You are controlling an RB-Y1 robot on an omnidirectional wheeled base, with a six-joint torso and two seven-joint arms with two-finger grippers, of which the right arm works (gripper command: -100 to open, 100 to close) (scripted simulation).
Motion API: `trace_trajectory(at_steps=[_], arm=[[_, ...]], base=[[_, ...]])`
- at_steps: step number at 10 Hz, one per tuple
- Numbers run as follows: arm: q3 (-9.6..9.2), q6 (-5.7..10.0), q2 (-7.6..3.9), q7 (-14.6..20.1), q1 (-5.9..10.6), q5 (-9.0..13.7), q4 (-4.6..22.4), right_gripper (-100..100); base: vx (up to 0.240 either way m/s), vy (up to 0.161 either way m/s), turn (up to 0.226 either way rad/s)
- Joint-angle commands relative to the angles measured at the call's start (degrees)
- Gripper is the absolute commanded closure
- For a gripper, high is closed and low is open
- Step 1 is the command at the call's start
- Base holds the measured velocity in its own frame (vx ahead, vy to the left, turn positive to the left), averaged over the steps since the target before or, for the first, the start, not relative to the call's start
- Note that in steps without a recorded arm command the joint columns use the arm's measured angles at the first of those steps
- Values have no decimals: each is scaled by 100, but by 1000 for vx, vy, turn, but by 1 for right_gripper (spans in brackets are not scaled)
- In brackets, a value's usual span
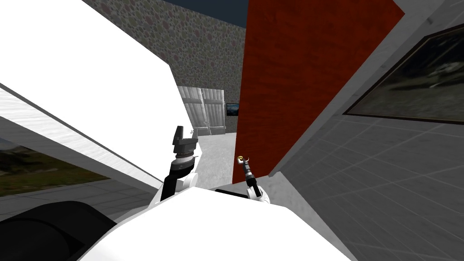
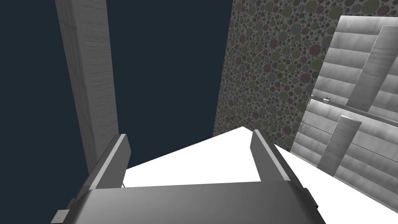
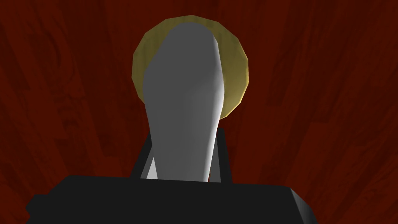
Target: Push the door open
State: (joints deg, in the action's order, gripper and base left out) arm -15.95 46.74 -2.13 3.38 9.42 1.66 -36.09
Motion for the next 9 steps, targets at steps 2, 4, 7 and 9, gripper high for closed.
trace_trajectory(at_steps=[2,4,7,9], arm=[[-5,-1,0,0,-18,-3,7,100],[-5,-1,0,0,-18,-3,7,100],[143,-16,-88,-52,15,64,16,100],[196,-18,-115,-71,18,88,23,100]], base=[[-5,-3,7],[0,0,0],[120,83,-31],[154,73,-24]])
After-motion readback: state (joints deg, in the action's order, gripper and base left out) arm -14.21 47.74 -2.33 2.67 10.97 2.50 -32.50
